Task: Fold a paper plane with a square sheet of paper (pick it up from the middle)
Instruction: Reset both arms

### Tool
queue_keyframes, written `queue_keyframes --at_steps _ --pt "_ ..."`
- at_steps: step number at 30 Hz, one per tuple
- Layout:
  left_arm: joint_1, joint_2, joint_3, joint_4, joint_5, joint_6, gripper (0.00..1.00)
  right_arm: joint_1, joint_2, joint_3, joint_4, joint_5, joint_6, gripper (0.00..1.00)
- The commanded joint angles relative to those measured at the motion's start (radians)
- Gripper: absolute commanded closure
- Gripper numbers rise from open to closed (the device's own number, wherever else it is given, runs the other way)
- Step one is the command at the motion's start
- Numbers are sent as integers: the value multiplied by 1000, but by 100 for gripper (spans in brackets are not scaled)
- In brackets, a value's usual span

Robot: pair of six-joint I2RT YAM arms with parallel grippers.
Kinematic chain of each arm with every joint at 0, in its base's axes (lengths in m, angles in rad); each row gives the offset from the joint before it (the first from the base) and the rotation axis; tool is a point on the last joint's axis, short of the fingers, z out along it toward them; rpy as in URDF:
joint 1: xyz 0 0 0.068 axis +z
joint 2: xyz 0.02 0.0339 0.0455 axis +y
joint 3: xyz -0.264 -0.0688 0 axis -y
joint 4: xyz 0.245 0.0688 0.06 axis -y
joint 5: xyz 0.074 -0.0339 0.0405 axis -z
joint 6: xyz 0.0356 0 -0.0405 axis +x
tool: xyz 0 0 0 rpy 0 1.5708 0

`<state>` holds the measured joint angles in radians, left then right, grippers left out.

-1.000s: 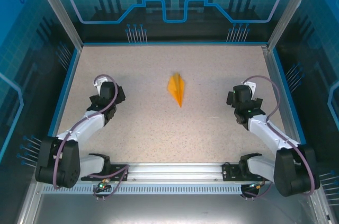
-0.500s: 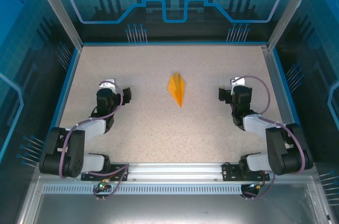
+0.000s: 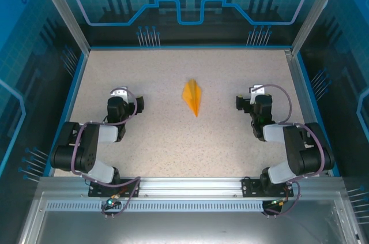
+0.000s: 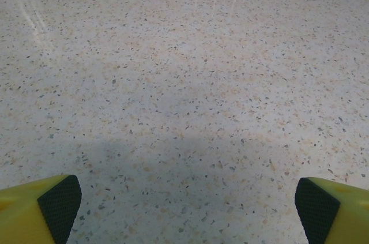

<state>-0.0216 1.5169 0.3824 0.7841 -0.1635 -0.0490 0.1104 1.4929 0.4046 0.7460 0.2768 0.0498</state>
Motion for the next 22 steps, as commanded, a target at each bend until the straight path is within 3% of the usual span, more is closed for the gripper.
queue_keyframes --at_steps 1,22 --pt "11 -1 11 43 -7 12 1 -18 6 -4 59 -10 -10 0" --pt "11 2 29 13 71 42 1 -18 6 -5 61 -12 -11 0"
